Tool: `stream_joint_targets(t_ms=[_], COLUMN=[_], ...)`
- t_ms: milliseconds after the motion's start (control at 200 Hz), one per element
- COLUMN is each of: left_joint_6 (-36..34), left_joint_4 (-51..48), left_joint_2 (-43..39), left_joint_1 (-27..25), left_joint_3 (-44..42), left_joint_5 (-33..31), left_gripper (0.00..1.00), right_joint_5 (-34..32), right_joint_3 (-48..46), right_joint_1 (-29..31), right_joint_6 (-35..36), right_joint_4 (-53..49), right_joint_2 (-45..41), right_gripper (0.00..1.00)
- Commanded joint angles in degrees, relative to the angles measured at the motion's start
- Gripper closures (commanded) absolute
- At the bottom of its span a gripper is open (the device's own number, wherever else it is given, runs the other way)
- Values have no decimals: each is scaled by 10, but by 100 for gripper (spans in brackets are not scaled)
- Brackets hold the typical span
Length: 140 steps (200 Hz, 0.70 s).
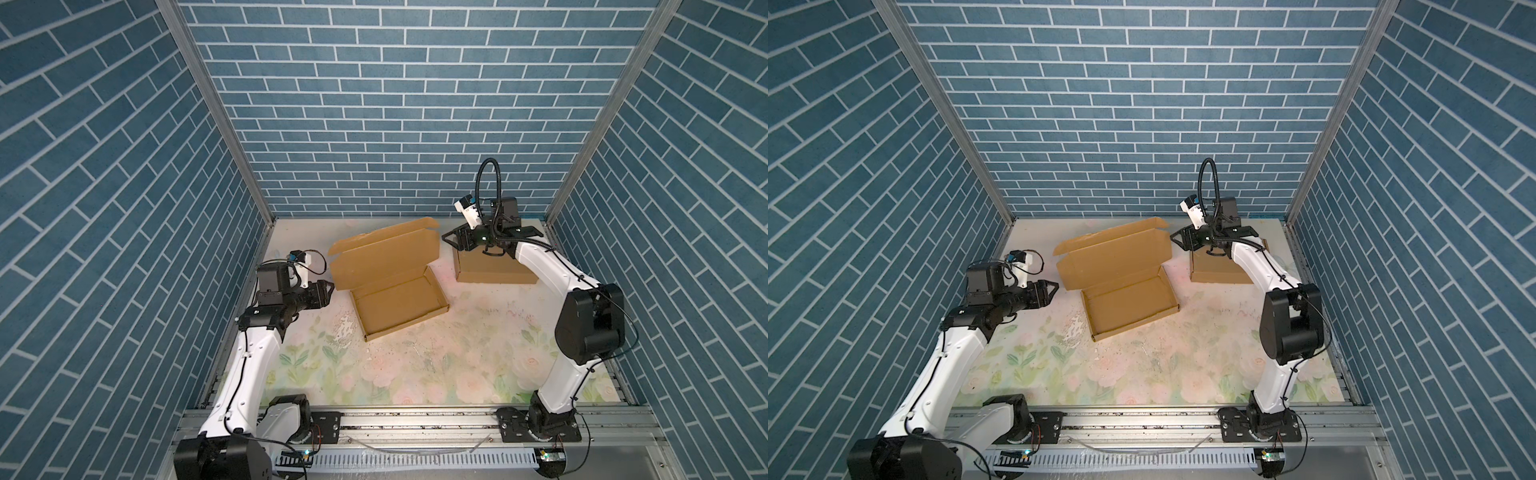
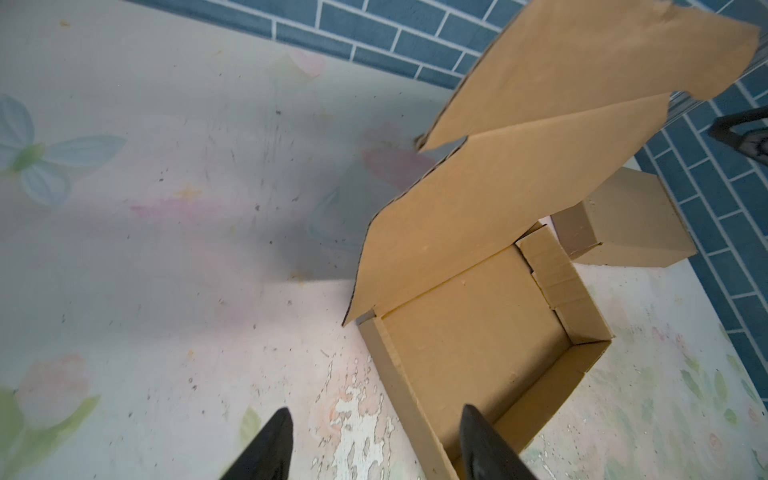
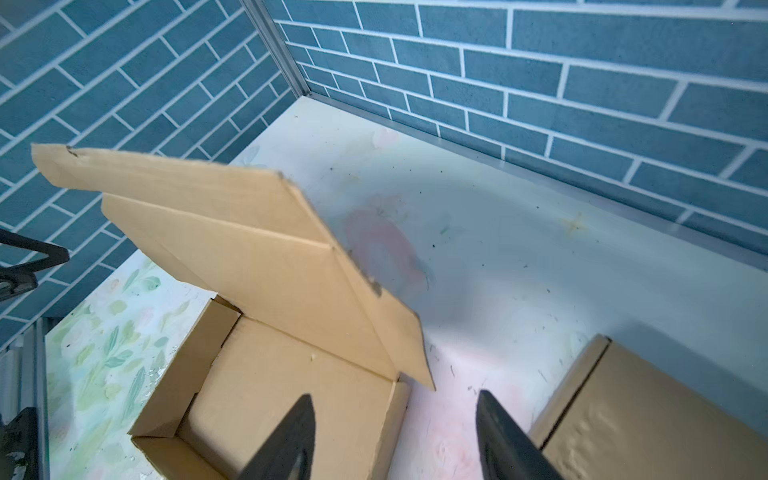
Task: Fold the paper box
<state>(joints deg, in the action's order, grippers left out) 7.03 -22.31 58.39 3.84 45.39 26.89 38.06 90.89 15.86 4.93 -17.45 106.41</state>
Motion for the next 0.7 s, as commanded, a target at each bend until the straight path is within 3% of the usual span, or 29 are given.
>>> stream_joint_targets(t_ms=[0, 185, 565, 695], left_joint_6=[-36, -48, -80, -88], left_joint_4=[60, 101, 172, 191], left_joint_2=[23, 69, 107, 119], left_joint_1=[3, 3, 3, 2], left_joint_3=[-1, 10, -16, -19], left_joint_5=[48, 99, 111, 110], left_gripper=[35, 38, 56, 58], right_joint_5=[105, 149, 196, 195], right_joint_3=[77, 169, 218, 225], right_joint_1=[-9, -8, 8, 14], right_joint_6=[87, 147, 137, 131], right_joint_4=[-58, -171, -183, -185], right_joint_2=[55, 136, 197, 213], right_gripper=[38, 40, 51, 55])
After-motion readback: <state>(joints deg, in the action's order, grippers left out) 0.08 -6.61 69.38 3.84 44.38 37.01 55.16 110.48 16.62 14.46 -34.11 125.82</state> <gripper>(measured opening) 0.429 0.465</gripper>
